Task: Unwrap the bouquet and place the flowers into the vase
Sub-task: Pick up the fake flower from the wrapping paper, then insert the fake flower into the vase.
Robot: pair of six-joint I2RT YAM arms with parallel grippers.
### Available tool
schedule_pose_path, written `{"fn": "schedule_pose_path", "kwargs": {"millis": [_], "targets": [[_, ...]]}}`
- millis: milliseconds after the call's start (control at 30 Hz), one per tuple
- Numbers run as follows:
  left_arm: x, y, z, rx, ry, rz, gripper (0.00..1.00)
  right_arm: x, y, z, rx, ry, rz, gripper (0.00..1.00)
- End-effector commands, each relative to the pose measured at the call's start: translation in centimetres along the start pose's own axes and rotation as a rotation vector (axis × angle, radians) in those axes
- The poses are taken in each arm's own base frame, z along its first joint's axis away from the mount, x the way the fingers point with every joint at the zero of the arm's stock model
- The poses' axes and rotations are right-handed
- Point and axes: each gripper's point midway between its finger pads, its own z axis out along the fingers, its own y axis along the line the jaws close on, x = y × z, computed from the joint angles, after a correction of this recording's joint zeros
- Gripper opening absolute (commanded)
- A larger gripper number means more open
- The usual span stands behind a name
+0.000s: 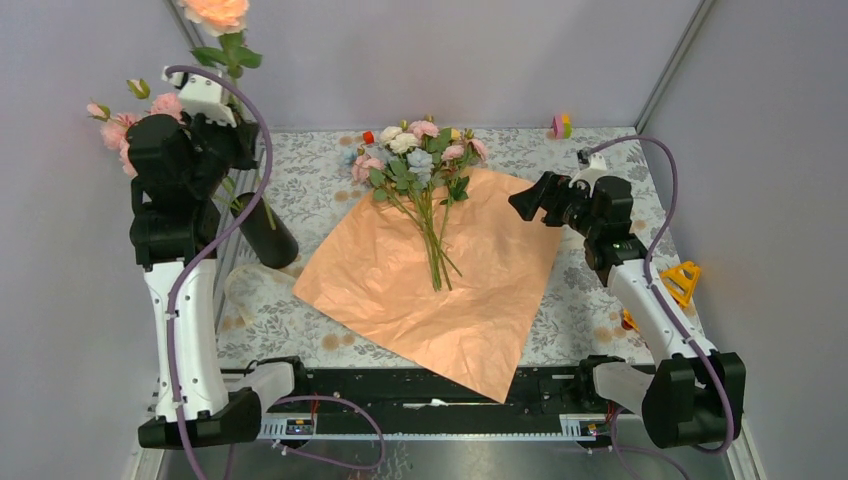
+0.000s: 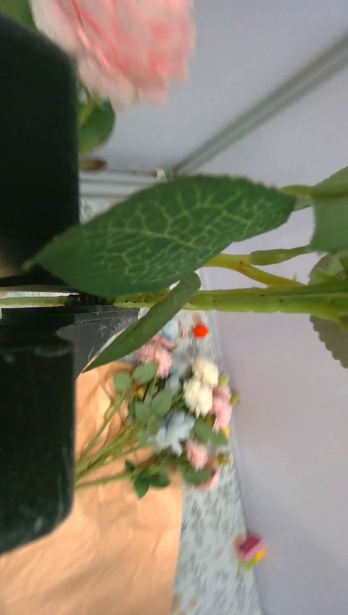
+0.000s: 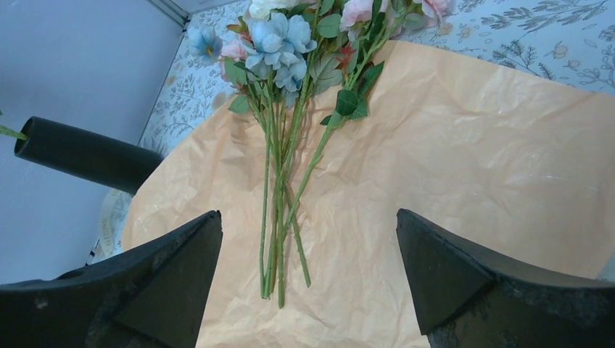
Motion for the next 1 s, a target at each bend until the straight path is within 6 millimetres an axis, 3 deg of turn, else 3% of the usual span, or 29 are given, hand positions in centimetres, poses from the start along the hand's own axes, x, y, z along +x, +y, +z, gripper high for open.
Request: {"fn": "schedule_pose_path", "kwargs": {"millis": [0, 267, 433, 767, 967], "targets": [[-3.2, 4.0, -1.5, -0.156, -0.128, 0.052, 0.00, -0.2, 0.9, -0.3, -0.060, -0.016, 0.001, 0.96], [-6.1, 5.7, -1.5, -0.163, -0.269, 0.096, 0.00, -0.1, 1.1, -0.5, -0.073, -0.013, 0.011, 0.96], [-6.0, 6.7, -0.9, -0.151, -0.281, 0.113, 0.00, -0.2, 1.1, -0.7, -0.074, -0.019, 0.010, 0.96], [-2.1, 7.9, 1.4, -0.097, -0.254, 0.094, 0.00, 0.4, 1.7, -0.8, -0.127, -0.013, 0.009, 0.95], [1.7, 9.1, 2.0, -0.118, -0.218, 0.075, 0.00, 0.7, 1.8, -0.8, -0.140, -0.014, 0.002, 0.95]]}}
